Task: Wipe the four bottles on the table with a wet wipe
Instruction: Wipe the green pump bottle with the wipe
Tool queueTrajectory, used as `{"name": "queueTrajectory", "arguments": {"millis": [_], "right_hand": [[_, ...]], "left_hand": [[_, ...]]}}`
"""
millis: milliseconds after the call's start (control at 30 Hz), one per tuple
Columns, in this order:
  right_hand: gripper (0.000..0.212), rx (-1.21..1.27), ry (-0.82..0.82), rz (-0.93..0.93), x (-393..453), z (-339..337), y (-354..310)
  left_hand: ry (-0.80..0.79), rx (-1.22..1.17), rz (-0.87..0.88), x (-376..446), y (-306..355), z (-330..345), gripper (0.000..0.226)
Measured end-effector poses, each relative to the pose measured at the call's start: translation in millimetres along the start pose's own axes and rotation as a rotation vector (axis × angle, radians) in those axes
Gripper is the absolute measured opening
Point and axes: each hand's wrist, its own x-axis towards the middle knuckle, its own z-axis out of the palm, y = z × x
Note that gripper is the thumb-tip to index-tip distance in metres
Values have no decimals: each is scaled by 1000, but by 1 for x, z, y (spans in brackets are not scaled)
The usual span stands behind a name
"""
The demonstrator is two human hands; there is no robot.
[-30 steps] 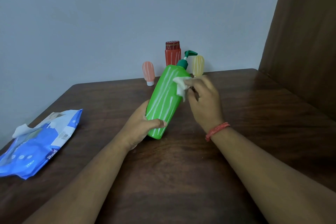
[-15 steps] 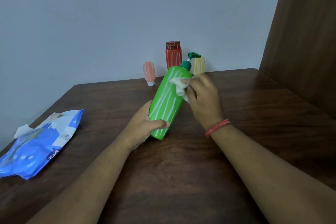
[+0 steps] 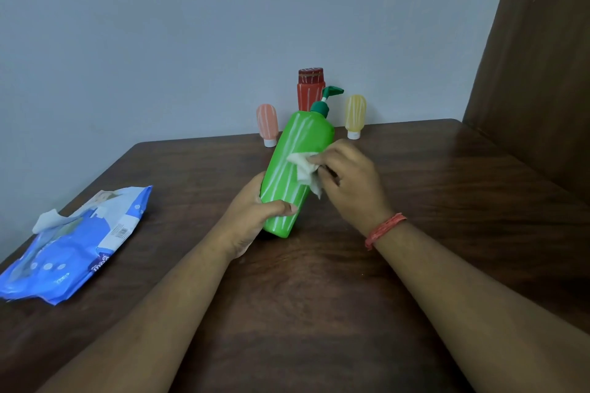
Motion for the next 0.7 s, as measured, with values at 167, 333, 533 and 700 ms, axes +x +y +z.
{"name": "queueTrajectory", "arguments": {"millis": [167,333,533,700], "right_hand": [[17,13,83,63,0,-1,1],[18,-2,61,34,3,2,1],[19,44,-88,-56,-4,3,-8],[18,34,50,57,0,3,-2]], "left_hand": [[-19,-21,-11,1,-1,-2,72],[-2,-91,-21,2,-3,-3,69],[-3,-123,-6,3,-2,-3,67],[-42,-81,-1,3,-4,-4,63]]}}
